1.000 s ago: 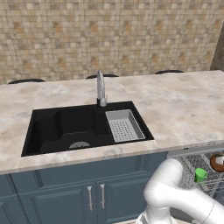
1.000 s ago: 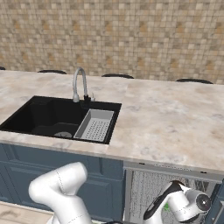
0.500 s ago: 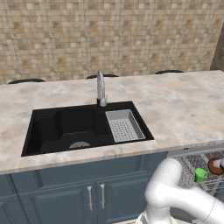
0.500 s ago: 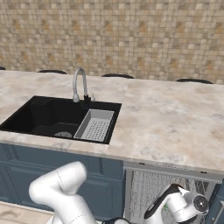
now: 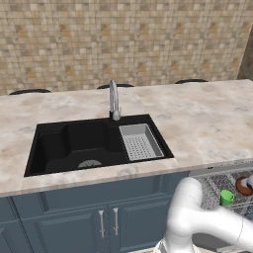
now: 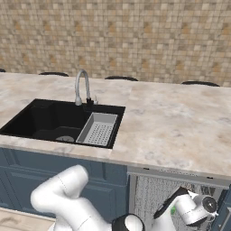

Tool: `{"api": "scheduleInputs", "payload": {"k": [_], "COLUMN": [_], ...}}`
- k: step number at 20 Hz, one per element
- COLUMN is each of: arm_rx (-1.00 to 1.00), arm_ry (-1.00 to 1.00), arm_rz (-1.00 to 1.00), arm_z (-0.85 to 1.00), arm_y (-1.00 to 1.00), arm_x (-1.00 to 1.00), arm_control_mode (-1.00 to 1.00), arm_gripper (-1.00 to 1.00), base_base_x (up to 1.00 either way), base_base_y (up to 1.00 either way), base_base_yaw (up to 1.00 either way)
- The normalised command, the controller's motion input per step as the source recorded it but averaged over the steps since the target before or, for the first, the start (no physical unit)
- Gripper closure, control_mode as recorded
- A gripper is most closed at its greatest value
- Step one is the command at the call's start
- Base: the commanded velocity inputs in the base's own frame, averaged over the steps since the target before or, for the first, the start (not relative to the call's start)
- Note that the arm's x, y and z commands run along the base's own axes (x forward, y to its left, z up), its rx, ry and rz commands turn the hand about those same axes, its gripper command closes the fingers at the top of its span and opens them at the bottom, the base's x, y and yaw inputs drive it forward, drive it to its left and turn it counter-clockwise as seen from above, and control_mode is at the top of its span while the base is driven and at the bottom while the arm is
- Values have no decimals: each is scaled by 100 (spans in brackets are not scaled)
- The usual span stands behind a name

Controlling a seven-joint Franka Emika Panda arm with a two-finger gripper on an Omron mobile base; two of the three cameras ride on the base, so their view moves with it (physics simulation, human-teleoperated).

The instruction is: Pick up the cup and bowl from the counter, place them in the dishwasher, and close the dishwasher door.

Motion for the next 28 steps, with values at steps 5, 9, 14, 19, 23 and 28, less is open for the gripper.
{"api": "scheduleInputs", "payload": {"k": [5, 9, 14, 19, 23, 28], "arm_rx": [0, 0, 0, 0, 0, 6], "arm_ry": [0, -1, -4, -6, -14, -27], "arm_rz": [0, 0, 0, 1, 4, 9], "arm_z": [-36, -54, -63, -63, -71, -78], "arm_y": [-24, -10, -1, 0, 0, -1], "arm_x": [7, 0, 0, 0, 0, -23], "arm_control_mode": [-100, -100, -100, -100, -100, -100], "arm_gripper": [100, 100, 100, 100, 100, 100], "base_base_x": [0, 0, 0, 0, 0, 0], "base_base_y": [0, 0, 0, 0, 0, 0], "base_base_yaw": [0, 0, 0, 0, 0, 0]}}
